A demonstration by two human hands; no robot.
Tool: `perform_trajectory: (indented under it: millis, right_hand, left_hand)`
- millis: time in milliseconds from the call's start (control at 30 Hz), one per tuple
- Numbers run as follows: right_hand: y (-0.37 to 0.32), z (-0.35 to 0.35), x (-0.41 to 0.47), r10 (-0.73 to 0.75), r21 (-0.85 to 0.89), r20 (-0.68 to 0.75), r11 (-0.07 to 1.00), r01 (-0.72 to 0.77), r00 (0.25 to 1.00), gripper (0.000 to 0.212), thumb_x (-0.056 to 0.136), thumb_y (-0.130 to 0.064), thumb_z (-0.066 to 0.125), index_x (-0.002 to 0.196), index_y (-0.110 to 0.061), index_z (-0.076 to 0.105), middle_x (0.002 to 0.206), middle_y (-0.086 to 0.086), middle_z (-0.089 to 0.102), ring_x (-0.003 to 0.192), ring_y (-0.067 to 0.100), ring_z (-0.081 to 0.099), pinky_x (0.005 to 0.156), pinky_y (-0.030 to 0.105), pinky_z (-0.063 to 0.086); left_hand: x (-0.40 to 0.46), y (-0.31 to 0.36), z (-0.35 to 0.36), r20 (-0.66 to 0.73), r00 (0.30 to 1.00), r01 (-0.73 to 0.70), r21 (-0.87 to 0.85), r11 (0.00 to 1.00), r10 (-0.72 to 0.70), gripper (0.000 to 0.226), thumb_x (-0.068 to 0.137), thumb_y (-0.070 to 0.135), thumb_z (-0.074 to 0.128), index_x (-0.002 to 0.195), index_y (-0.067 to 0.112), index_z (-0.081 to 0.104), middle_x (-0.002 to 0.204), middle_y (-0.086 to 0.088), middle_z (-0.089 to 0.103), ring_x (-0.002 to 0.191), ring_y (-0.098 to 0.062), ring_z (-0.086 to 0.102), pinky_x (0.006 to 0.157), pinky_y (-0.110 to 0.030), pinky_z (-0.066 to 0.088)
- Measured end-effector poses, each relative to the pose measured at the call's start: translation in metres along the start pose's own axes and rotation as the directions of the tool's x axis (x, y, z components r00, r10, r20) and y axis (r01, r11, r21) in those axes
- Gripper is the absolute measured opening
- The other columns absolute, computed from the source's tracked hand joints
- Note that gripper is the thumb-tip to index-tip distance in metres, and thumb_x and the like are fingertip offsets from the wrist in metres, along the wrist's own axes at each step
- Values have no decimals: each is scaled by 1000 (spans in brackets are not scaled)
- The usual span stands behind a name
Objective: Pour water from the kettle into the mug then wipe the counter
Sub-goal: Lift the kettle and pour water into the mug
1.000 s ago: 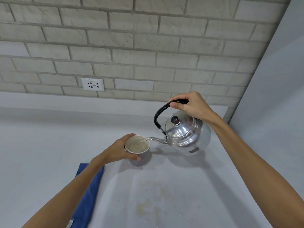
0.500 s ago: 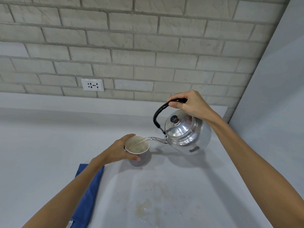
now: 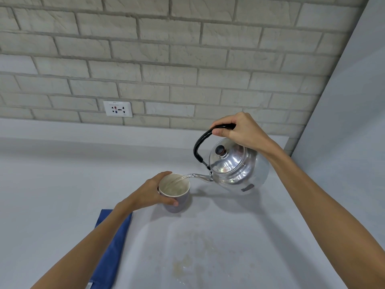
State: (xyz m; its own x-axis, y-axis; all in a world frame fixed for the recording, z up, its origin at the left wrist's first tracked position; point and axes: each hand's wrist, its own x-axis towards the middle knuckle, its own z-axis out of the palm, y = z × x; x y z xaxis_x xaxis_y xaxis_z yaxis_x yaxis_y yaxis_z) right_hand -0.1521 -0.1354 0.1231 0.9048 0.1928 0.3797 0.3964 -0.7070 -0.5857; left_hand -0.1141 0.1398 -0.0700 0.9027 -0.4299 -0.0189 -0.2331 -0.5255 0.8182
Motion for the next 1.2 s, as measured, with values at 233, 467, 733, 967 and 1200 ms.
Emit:
perform_trajectory:
  millis: [233,467,733,967,1200]
  right_hand:
    - [-4,-2,2,-23,-31,6,999,23,1000,11,83,-21,71,92,-21,76,88,6,76,87,31,66,85,47,52]
    - [-4,1,4,-59,-35,16,998,60,998,10,82,-18,72,91,-19,77,82,-1,75,63,2,60,62,8,43]
    - [-6,2,6,-76,-36,39,996,77,996,12,82,-17,72,93,-16,76,80,-14,69,67,-20,56,64,-2,37]
    - [-6,4,9,-92,-51,48,994,94,995,12,81,-18,73,92,-17,76,83,-12,70,71,-21,56,66,-3,37]
    - [-5,6,7,-84,-48,58,995,87,995,13,82,-19,73,94,-17,76,84,-11,70,74,-19,57,69,-2,38]
  left_hand:
    - [0,0,1,-2,1000,0,4,1000,0,102,40,58,89,128,44,40,118,22,55,106,5,53,77,-13,44]
    - [-1,2,0,-5,1000,-5,5,1000,5,87,40,56,89,112,61,40,116,23,56,102,10,53,75,-12,45]
    - [-1,2,1,-14,1000,-11,15,1000,11,84,40,57,89,107,66,38,115,24,55,102,12,52,75,-12,44]
    - [0,-2,1,-12,1000,-11,16,1000,12,95,40,57,89,122,50,42,117,22,56,105,6,54,81,-16,45]
    - [0,-1,1,-12,1000,-8,6,1000,8,95,39,58,89,122,51,42,116,22,57,104,5,55,80,-16,46]
